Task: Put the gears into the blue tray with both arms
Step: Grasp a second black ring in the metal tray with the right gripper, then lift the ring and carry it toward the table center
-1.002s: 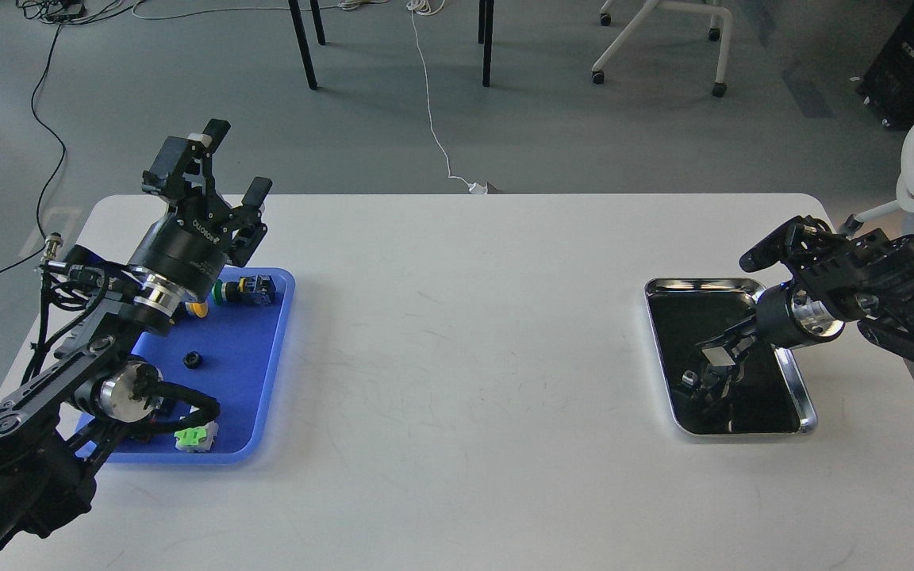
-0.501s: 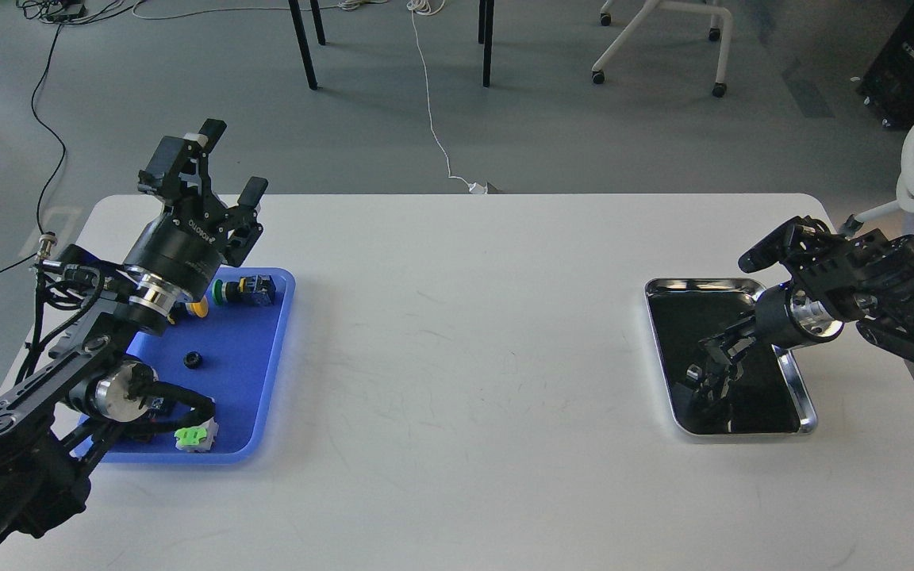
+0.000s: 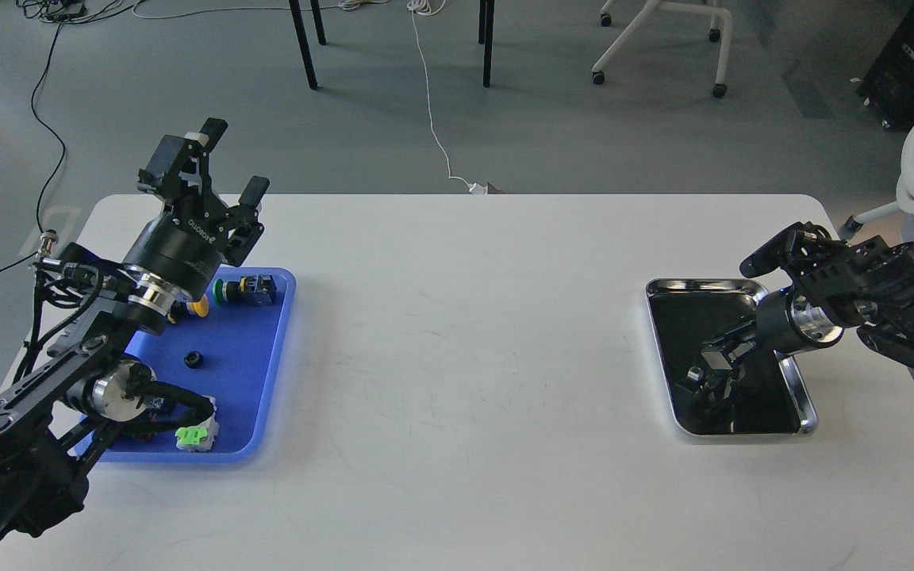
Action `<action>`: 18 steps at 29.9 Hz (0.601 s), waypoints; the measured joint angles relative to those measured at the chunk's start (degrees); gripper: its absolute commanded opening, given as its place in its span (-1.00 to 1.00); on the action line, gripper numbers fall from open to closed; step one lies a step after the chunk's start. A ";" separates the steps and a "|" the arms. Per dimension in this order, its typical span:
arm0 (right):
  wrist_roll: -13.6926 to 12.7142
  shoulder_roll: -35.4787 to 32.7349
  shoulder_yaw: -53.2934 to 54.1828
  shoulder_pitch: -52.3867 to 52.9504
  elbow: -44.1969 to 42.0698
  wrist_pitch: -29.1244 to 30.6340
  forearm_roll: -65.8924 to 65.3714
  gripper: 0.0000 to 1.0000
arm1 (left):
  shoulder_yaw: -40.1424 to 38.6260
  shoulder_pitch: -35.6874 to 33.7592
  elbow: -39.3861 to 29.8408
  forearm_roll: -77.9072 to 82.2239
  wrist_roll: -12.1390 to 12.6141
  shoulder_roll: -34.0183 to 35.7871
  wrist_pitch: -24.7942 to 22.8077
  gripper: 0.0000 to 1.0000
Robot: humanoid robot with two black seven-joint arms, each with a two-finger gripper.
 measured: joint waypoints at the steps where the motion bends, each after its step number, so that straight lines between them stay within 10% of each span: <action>1: 0.00 0.00 0.02 -0.01 -0.02 0.00 0.00 -0.42 | 0.01 -0.02 0.00 0.00 0.00 0.00 0.00 0.96; 18: 0.05 -0.06 0.25 0.86 0.82 -0.04 0.34 -0.51 | -0.04 -0.20 0.00 -0.01 0.09 -0.31 -0.01 0.96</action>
